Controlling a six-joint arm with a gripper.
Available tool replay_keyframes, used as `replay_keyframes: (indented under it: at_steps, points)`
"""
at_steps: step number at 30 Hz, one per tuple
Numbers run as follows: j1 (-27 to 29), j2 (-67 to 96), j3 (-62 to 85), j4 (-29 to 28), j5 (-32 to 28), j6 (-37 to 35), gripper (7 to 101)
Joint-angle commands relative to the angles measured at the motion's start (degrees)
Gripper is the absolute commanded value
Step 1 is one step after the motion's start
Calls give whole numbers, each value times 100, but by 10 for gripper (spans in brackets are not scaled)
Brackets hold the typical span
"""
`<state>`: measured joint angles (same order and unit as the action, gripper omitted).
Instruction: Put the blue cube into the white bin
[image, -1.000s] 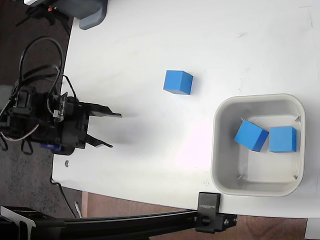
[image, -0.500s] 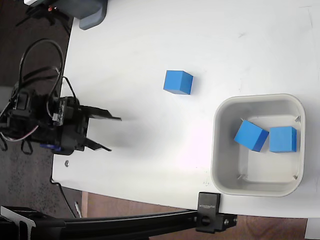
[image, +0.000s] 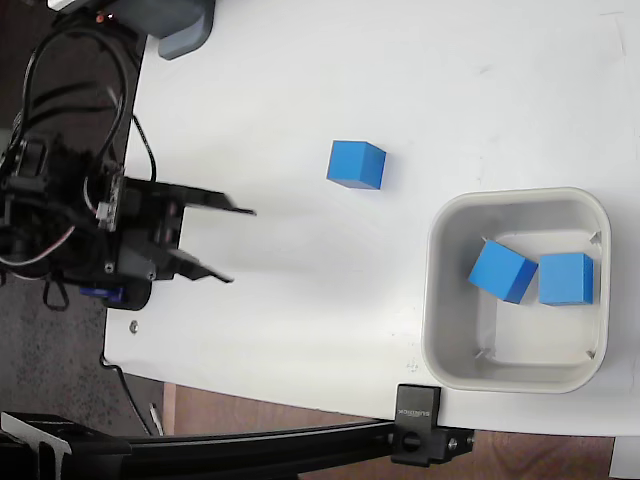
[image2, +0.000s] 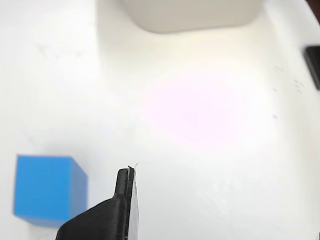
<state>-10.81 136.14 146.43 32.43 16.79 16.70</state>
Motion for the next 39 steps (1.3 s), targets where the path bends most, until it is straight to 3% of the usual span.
replay_keyframes:
  at_steps: [1, 4, 11, 20, 39]
  points:
    - [-650, -1011, -905, -457, 729, 316, 995]
    - [-949, -1336, -984, -844, 800, 554, 997]
    - [-1459, -2408, -1635, -1072, 1099, 870, 997]
    - [-1433, -3015, -1389, -1925, 914, 853, 997]
    - [-1529, -3542, -1116, -2637, 756, 1055, 1000]
